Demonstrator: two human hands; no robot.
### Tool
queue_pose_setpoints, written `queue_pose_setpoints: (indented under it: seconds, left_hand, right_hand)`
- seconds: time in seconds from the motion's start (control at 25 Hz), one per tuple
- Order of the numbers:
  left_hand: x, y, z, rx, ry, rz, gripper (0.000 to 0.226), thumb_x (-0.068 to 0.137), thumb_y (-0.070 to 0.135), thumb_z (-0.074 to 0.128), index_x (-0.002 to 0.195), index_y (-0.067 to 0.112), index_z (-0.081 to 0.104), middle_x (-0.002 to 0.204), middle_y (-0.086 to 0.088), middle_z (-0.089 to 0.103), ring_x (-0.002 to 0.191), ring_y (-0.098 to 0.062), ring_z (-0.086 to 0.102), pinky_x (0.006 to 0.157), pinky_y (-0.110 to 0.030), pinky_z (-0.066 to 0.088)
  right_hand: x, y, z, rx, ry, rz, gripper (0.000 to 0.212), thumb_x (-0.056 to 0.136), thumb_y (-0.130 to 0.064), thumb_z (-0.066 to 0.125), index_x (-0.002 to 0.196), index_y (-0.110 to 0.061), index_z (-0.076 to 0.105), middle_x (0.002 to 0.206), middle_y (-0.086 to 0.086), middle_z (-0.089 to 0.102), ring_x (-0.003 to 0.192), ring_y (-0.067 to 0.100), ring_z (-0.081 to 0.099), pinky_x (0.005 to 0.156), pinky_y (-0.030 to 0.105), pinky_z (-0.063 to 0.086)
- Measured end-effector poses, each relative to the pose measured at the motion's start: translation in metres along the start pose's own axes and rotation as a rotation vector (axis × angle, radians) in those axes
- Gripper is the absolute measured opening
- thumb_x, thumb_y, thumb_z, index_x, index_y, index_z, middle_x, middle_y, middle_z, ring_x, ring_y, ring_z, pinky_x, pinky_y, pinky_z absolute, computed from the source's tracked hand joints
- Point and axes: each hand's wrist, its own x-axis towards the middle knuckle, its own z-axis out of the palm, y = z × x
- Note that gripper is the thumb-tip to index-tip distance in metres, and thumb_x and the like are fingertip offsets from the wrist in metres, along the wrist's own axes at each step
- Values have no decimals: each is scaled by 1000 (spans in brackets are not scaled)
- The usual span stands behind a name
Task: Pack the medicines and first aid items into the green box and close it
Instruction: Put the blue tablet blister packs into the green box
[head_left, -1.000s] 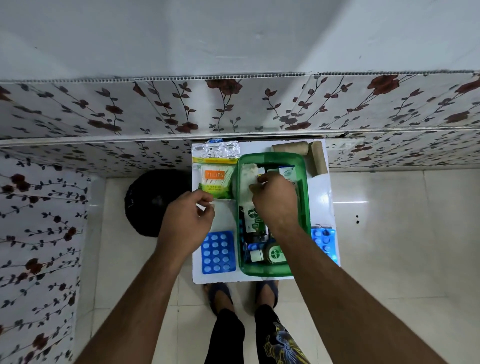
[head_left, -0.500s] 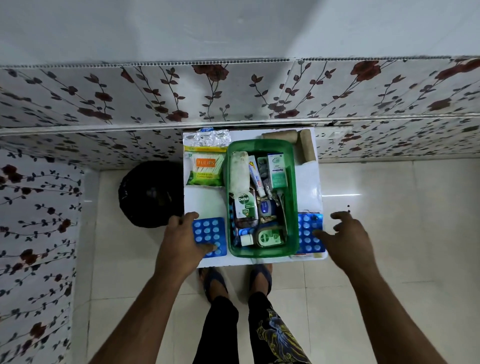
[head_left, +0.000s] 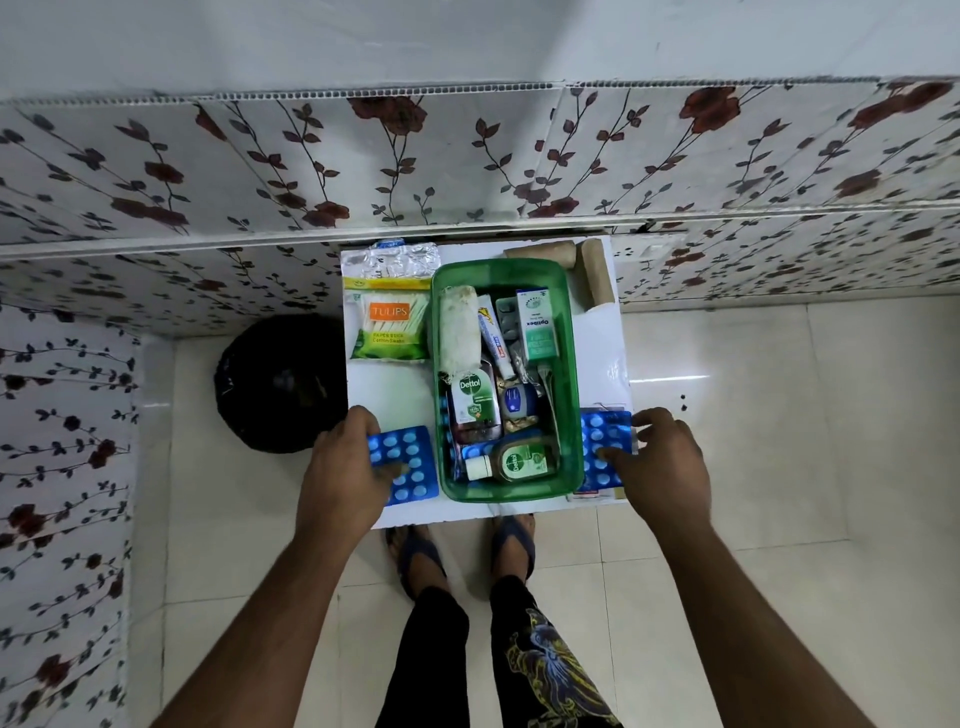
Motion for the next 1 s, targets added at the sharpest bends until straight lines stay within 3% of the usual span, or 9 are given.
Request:
queue_pose_setpoints:
  seconds: [0.2, 0.32, 0.44, 0.52, 0.64, 0.72, 0.84, 0.92, 1.0]
  left_hand:
    - [-4, 1, -38, -171, 53, -47, 22, 84, 12, 67, 90, 29, 54, 79, 3, 65, 75, -22, 61, 63, -33, 45]
    - [-7, 24, -87, -424, 229, -80, 29, 84, 8, 68, 93, 34, 60, 85, 12, 66, 79, -15, 64, 66, -17, 49]
    - [-2, 79, -104, -613, 206, 32, 33, 85, 1, 65, 94, 32, 63, 90, 16, 65, 78, -1, 63, 68, -23, 55]
    - [2, 117, -87, -466, 21, 137, 31, 87, 4, 63, 95, 34, 64, 87, 10, 65, 77, -7, 62, 63, -25, 53]
    - [8, 146, -44, -38, -155, 259, 29, 87, 4, 59, 104, 26, 64, 91, -2, 66, 78, -17, 61, 57, -25, 38]
    - [13, 147, -21, 38, -216, 271, 31, 84, 1, 59, 106, 22, 64, 99, -7, 61, 86, -21, 62, 65, -27, 41]
    - [19, 142, 2, 79, -254, 223, 31, 84, 3, 63, 110, 20, 66, 108, -10, 53, 94, -28, 59, 77, -33, 48]
    - [20, 140, 7, 131, -228, 234, 32, 84, 3, 65, 111, 19, 68, 108, -11, 56, 95, -29, 60, 78, -34, 49]
    - [17, 142, 8, 262, -158, 304, 31, 83, 4, 67, 111, 17, 69, 106, -11, 60, 96, -29, 60, 72, -35, 48]
  right_hand:
    - [-3, -1, -9, 118, -15, 45, 35, 74, -27, 80, 94, -19, 53, 91, -1, 64, 76, 22, 60, 57, 29, 40]
    - [-7, -4, -22, 208, -22, 14, 23, 81, -18, 76, 94, -18, 58, 89, 0, 65, 72, 14, 61, 52, 23, 43]
    - [-9, -8, -41, 275, 43, -27, 16, 84, -12, 73, 96, -15, 62, 89, 2, 65, 80, 21, 63, 54, 22, 44]
    - [-8, -8, -53, 348, 100, -21, 14, 85, -12, 72, 95, -16, 63, 89, 1, 66, 86, 25, 65, 63, 30, 53]
    - [-6, -9, -66, 467, 155, -19, 10, 87, -13, 70, 92, -20, 64, 86, -4, 66, 86, 28, 68, 74, 47, 60]
    - [-6, -14, -74, 529, 177, -29, 9, 88, -11, 67, 91, -19, 64, 83, -5, 64, 82, 30, 68, 70, 44, 60]
    - [-6, -20, -81, 615, 149, -57, 18, 90, -6, 63, 82, -22, 63, 81, -5, 62, 75, 24, 66, 58, 29, 56]
    - [-9, -26, -82, 628, 111, -69, 26, 91, -5, 63, 78, -28, 62, 79, -6, 63, 71, 16, 65, 53, 21, 53]
    - [-11, -30, -79, 636, 88, -62, 27, 91, -5, 63, 77, -29, 62, 79, -6, 66, 70, 13, 64, 55, 23, 50]
